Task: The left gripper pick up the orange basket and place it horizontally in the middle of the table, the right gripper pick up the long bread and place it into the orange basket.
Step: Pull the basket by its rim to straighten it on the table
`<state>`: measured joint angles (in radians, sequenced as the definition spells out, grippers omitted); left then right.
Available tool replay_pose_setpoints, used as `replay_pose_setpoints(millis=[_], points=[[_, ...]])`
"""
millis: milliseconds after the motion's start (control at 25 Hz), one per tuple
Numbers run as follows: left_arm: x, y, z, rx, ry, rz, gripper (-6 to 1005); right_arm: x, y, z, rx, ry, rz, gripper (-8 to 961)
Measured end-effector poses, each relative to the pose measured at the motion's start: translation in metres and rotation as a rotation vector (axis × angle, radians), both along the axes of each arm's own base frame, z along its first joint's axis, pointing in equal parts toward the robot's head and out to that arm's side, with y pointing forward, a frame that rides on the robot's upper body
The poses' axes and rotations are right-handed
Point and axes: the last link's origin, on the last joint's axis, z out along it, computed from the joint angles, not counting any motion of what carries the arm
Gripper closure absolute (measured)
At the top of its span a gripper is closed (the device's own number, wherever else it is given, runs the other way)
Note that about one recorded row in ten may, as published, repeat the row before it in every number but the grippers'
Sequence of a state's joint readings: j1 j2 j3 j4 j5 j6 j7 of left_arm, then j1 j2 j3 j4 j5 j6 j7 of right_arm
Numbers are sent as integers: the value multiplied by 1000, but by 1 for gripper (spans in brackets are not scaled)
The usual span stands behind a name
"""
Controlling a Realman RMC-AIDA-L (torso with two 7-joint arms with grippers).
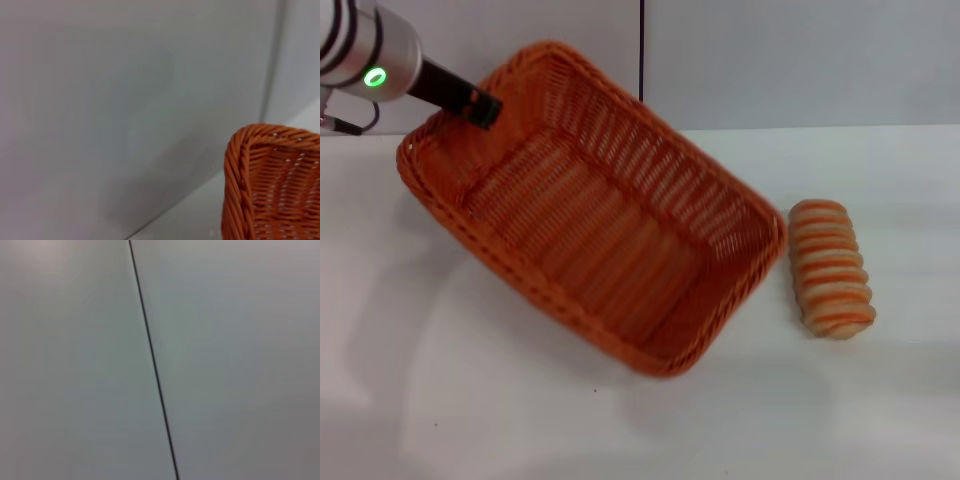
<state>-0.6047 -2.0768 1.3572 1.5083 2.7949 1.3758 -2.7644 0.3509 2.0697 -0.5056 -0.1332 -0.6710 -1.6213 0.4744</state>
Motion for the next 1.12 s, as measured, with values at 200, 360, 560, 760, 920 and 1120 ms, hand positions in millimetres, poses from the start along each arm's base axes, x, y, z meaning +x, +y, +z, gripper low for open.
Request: replay_pose_setpoints(millis=[200, 360, 560, 760, 920, 1120], points=[[-13, -1, 8, 69, -61, 102, 809, -11, 26, 1, -66, -40, 34, 329], [-25, -12, 9, 74, -71, 149, 820, -22, 42, -2, -122, -72, 70, 329], [-38, -28, 8, 60, -91, 188, 826, -31, 50, -4, -140, -83, 101, 330], [-47, -47, 12, 61, -93, 209, 829, -36, 50, -13, -168, -85, 125, 331], [-55, -67, 17, 73, -99, 218, 829, -38, 48, -18, -193, -65, 141, 332], [-68, -90, 12, 57, -142, 252, 828, -41, 44, -22, -202, -61, 164, 333]])
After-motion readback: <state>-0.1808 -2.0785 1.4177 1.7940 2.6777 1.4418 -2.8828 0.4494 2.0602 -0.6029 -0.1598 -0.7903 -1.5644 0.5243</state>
